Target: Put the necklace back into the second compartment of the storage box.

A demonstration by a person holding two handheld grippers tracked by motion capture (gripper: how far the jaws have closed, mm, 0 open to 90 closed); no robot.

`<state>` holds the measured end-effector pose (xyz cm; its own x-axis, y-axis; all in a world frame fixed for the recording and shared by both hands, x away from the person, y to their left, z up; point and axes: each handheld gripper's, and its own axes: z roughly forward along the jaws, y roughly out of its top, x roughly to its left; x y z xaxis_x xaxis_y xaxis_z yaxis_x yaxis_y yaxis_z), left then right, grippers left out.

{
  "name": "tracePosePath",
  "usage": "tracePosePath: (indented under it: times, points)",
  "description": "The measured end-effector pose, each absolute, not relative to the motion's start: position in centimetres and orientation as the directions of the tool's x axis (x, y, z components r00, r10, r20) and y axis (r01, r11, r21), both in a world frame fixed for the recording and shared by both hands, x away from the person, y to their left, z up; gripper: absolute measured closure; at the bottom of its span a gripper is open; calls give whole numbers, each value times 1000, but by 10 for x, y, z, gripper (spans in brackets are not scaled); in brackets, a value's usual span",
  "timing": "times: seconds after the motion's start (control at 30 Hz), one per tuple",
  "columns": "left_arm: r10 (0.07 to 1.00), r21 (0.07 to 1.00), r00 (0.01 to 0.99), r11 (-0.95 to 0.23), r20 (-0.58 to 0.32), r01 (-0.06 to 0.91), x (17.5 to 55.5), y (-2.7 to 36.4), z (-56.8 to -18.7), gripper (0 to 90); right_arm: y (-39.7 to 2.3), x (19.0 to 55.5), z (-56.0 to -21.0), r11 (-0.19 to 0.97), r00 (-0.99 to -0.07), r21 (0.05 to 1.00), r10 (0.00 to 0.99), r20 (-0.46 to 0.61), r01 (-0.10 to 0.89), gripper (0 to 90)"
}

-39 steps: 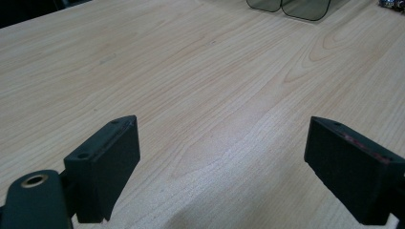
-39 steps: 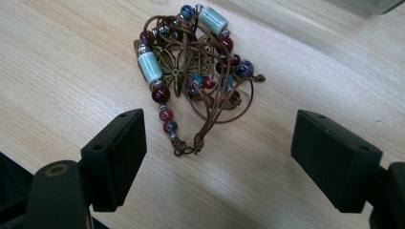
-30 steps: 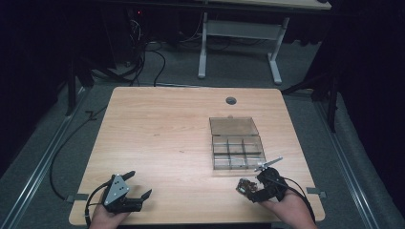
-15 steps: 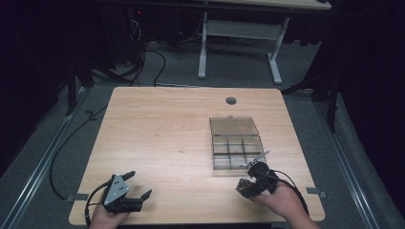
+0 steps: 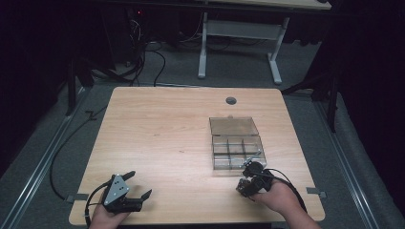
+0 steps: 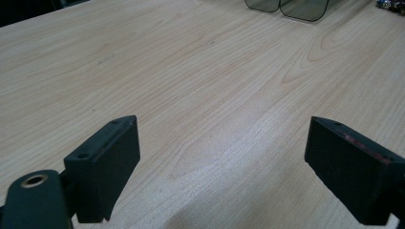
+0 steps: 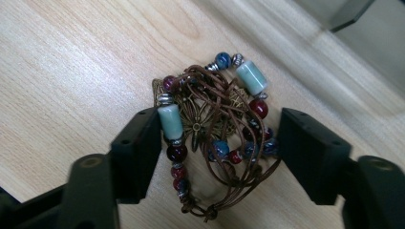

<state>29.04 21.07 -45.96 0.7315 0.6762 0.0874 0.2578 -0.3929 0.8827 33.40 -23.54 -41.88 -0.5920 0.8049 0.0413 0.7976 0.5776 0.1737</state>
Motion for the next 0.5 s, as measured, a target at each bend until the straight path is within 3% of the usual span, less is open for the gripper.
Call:
tracePosePath:
  times: [0.1,0.13,0.33,0.37,0.5]
  points:
    - [678,884,730,-390,86,258,290,211,-460,121,-235,336,-417,559,-573,158,817,58,814,445]
    - [678,884,730,-389,86,258,290,211,-460,121,-236,337,-416,554,-567,152,821,61,818,509]
    - [677,884,731,-390,86,257,290,211,-460,121,-236,337,-415,564,-576,144,815,60,813,598]
    - [677,884,731,-389,85,257,290,211,-460,121,-236,336,-415,567,-579,143,813,63,811,685]
    - [678,884,730,-389,85,259,290,211,-460,121,-236,335,-414,567,-579,146,813,59,811,706]
